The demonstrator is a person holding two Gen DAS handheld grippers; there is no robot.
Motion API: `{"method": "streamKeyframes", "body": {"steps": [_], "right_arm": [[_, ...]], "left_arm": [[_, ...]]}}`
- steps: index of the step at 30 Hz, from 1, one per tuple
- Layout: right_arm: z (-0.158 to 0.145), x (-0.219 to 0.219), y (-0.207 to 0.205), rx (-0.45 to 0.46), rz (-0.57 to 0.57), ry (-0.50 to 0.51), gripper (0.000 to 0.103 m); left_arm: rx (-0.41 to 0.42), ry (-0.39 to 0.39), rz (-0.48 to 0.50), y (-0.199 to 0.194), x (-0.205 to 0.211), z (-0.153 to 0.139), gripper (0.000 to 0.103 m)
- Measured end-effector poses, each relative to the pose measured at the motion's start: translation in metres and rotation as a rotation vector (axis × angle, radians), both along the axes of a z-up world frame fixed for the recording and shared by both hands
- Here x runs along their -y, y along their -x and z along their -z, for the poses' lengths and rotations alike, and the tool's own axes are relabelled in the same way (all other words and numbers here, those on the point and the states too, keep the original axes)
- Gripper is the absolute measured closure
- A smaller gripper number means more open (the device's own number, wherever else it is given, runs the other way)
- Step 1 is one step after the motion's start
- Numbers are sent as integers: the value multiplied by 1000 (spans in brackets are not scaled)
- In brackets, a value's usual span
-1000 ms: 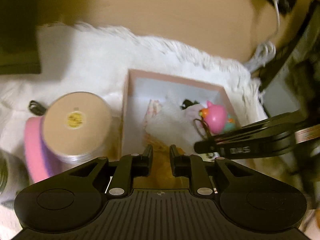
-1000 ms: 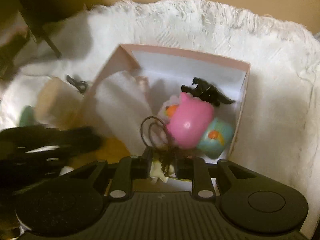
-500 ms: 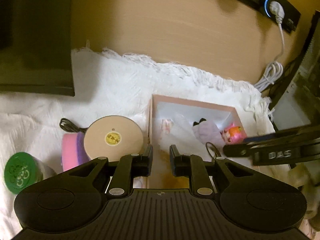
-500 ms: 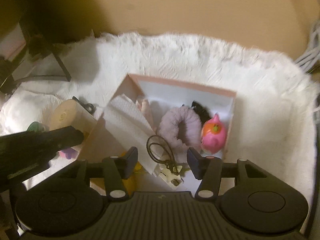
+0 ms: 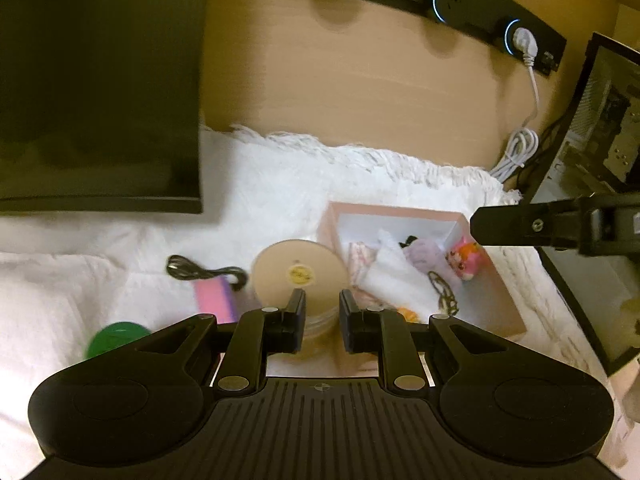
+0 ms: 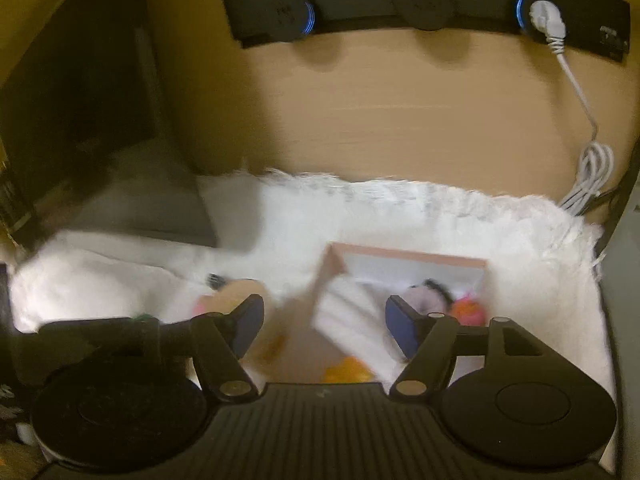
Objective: Organize soft objects
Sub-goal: 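Open the right tool to drop the black cord into the box, then grasp the pink-purple sponge with the left tool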
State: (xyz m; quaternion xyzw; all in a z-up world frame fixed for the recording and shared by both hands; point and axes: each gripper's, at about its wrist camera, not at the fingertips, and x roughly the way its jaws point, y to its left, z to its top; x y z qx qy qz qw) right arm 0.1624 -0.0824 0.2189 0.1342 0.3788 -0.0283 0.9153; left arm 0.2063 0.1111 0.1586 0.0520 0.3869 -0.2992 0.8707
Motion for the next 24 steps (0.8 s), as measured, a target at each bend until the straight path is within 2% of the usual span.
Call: {"method": "streamKeyframes", "body": {"steps": [4, 7, 10, 13, 16, 19, 22, 23, 24], "right_arm": [[-9, -25, 0, 22, 0, -26, 35], [-15, -36, -8, 20, -12, -32, 35], [-20, -39, -19, 16, -36, -4, 35], [-21, -37, -27, 35, -77, 25, 35], [-13, -32, -41, 36, -113, 13, 35], [1, -24, -56, 31, -146, -24, 35], [15, -19, -69, 18, -179, -41, 35], [20, -17, -72, 12, -186, -43, 35], [25, -15, -75, 5, -190, -44, 35]], "left_arm": [[-15, 10, 7, -5, -16, 0, 83], [-70, 61, 4, -23, -33, -3, 83], [-119, 124, -77, -59, -62, -13, 83], [-165, 82, -146, -94, -83, -16, 83], [-284, 2, -158, -127, -84, 0, 83], [-327, -46, -182, -150, -74, 15, 83], [-487, 29, -273, -170, -68, 40, 83], [-535, 43, -291, -172, -63, 48, 83], [-548, 48, -272, -171, -56, 51, 83]]}}
